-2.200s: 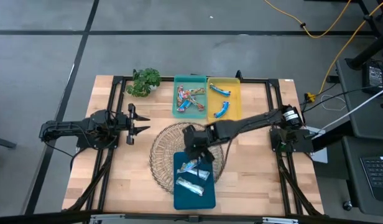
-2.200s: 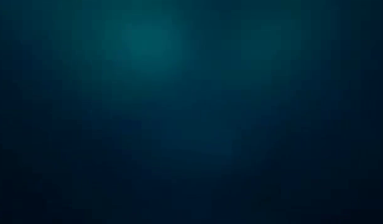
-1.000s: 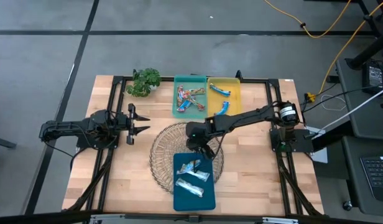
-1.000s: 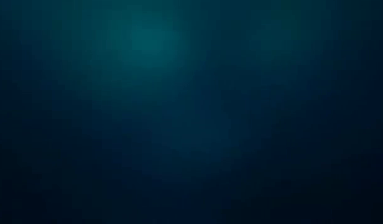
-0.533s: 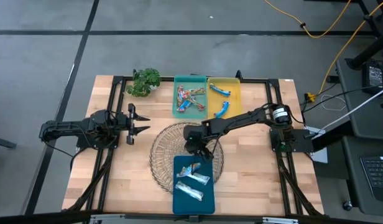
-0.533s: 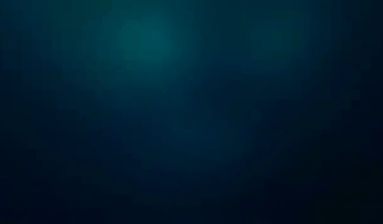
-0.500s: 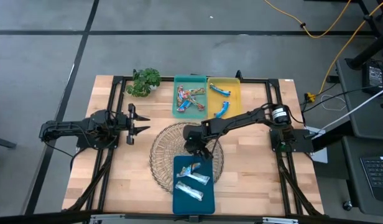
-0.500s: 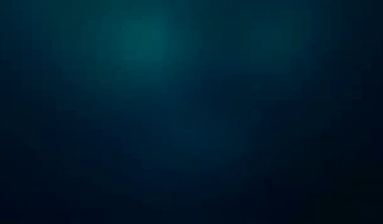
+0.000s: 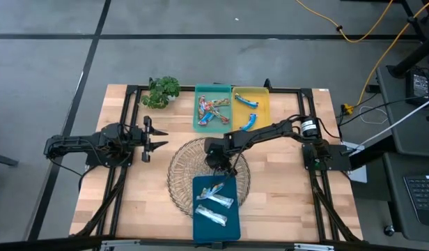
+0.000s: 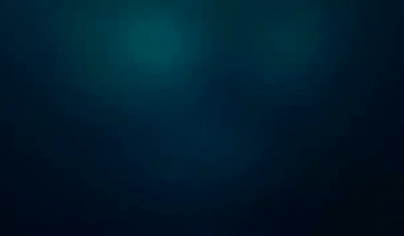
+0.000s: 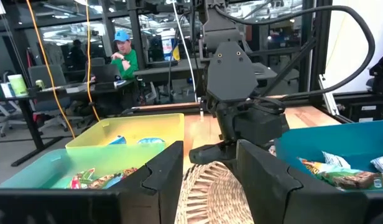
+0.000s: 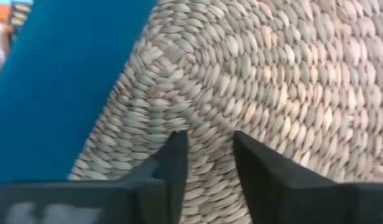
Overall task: Pick and place Granola Bars by type
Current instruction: Adjust the blue container, then return to Home Position
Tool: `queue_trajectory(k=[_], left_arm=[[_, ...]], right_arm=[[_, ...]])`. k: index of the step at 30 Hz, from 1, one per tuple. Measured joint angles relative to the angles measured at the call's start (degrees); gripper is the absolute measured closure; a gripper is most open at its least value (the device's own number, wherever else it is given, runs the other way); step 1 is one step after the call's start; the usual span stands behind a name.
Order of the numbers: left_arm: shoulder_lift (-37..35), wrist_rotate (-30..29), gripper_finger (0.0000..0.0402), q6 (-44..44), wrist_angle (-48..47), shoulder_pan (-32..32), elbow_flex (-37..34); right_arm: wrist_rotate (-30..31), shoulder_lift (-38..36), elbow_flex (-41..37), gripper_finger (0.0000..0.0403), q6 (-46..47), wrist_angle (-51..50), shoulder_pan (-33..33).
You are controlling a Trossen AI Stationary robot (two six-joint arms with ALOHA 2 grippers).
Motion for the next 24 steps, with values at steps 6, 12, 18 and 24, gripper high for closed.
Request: queue_trajectory(k=[6, 12, 18, 24], left_arm=[[0.00, 0.01, 0.0258, 0.00, 0.00, 0.00, 0.00], [0.00, 0.01, 0.0258, 0.00, 0.00, 0.00, 0.00], [0.00, 0.00, 0.0258, 0.00, 0.00, 0.00, 0.00], [0.00, 0.01, 0.0258, 0.00, 0.00, 0.00, 0.00]], right_arm=[[0.12, 0.02, -0.02, 0.0370, 0.00, -0.10, 0.02], [0.52, 0.07, 0.99, 0.0386, 0.15, -2.56, 0.09], [5.82, 0.13, 4.74, 0.0388, 0.04, -9.73, 0.07], [8.06, 0.13, 9.55, 0.0396, 0.17, -15.64, -1.17]])
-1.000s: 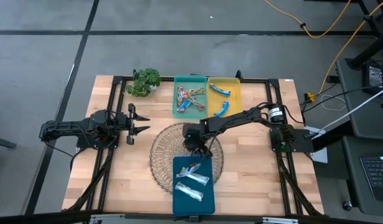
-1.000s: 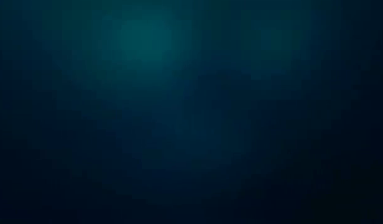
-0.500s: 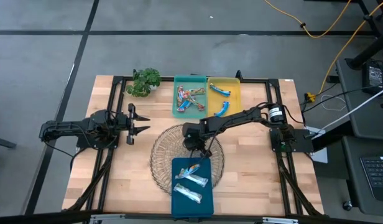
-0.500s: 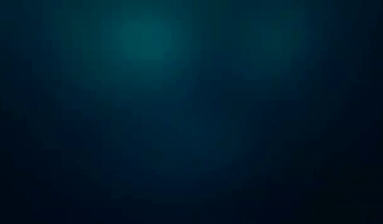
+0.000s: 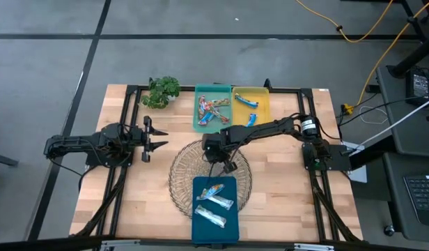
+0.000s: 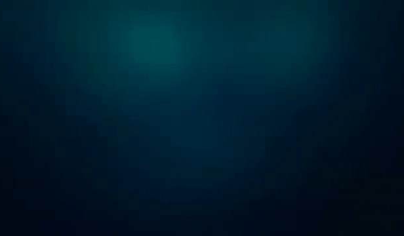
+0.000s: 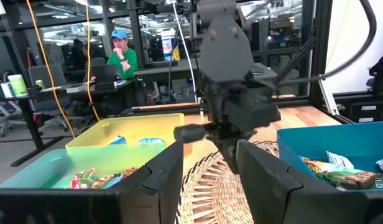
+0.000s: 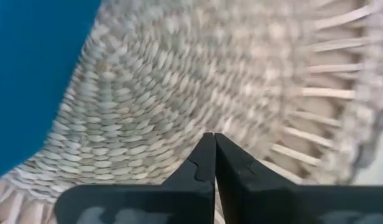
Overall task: Pick and place Granola Bars by type
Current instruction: Return to Home Position
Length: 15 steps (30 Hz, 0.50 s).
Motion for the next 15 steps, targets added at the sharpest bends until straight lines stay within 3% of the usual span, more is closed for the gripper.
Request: queue_trajectory(k=[10, 15], left_arm=[[0.00, 0.02, 0.0258, 0.00, 0.00, 0.00, 0.00], [0.00, 0.01, 0.0258, 0.00, 0.00, 0.00, 0.00]], right_arm=[[3.07, -0.03, 9.43, 0.0393, 4.75, -8.61, -3.15], [2.82, -3.87, 11.47, 0.0396, 6.20, -8.96, -4.55]])
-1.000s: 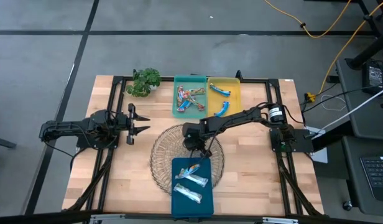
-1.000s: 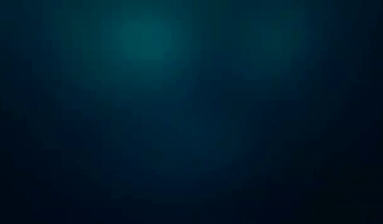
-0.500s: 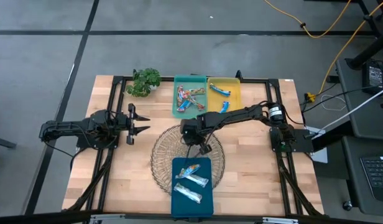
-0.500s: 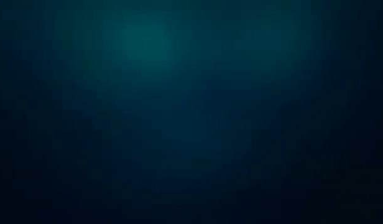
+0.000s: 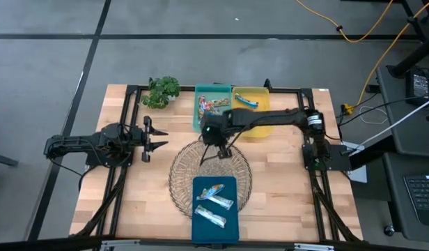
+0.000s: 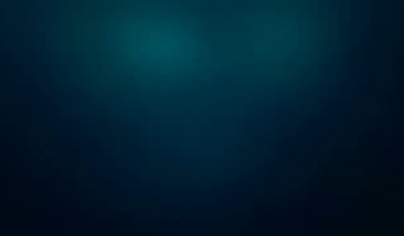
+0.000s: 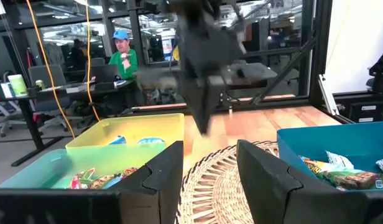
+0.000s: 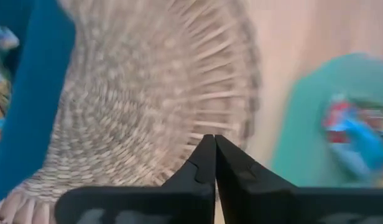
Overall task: Pick and place Granola Bars by type
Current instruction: Return to Home Position
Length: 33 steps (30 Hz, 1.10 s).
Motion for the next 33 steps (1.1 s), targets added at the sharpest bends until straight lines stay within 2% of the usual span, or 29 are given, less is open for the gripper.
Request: queue_trajectory(k=[6, 13, 18, 20, 25, 33], left_arm=[[0.00, 0.01, 0.0258, 0.00, 0.00, 0.00, 0.00], [0.00, -0.02, 0.0258, 0.00, 0.00, 0.00, 0.00], [0.00, 0.00, 0.0258, 0.00, -0.02, 0.00, 0.00], [0.00, 0.01, 0.0258, 0.00, -0.02, 0.00, 0.00], [0.00, 0.00, 0.0258, 0.00, -0.02, 0.00, 0.00], [0.00, -0.01, 0.0258, 0.00, 0.00, 0.00, 0.00]], right_arm=[[0.27, -8.36, 0.05, 0.0388, 0.94, 1.96, -3.17], [0.61, -15.34, 0.07, 0.0398, -6.26, 2.46, -8.38], [0.54, -18.05, 0.07, 0.0384, -9.68, 2.53, -13.04], [-1.92, -18.64, 0.06, 0.0383, -10.79, 2.89, -15.13], [-12.75, -19.38, 0.05, 0.0396, -10.97, 6.03, -19.86], [-14.40, -19.38, 0.05, 0.0388, -13.25, 9.68, -22.15]])
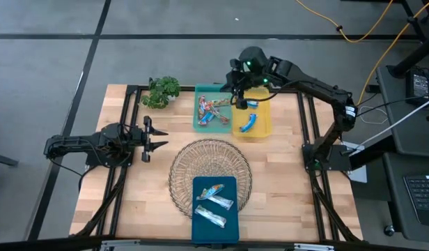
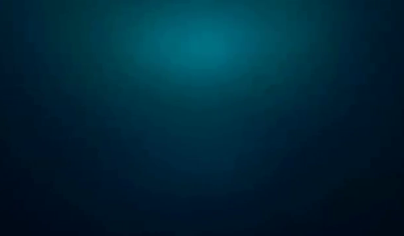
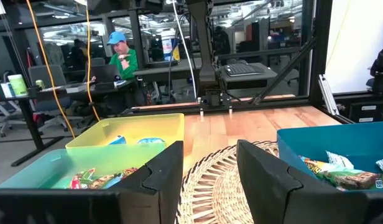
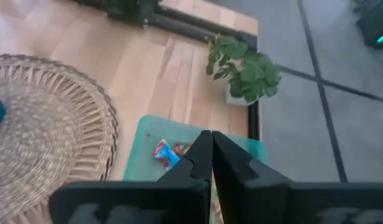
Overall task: Pick and place Granola Bars by type
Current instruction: Return to Home Position
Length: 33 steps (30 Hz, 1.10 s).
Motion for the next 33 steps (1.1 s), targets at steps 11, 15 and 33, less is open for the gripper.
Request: queue_trajectory(k=[11, 15, 33], left_arm=[[0.00, 0.01, 0.0258, 0.00, 0.00, 0.00, 0.00], [0.00, 0.02, 0.0258, 0.00, -0.02, 0.00, 0.00], [0.00, 0.02, 0.0258, 0.00, 0.00, 0.00, 0.00]], right_arm=[[3.90, 0.00, 0.00, 0.0393, 0.79, 8.09, -0.51], [8.28, 0.00, 0.00, 0.0390, 0.79, 10.19, -0.96], [15.49, 0.04, -0.02, 0.0398, 1.27, 10.96, -8.90]])
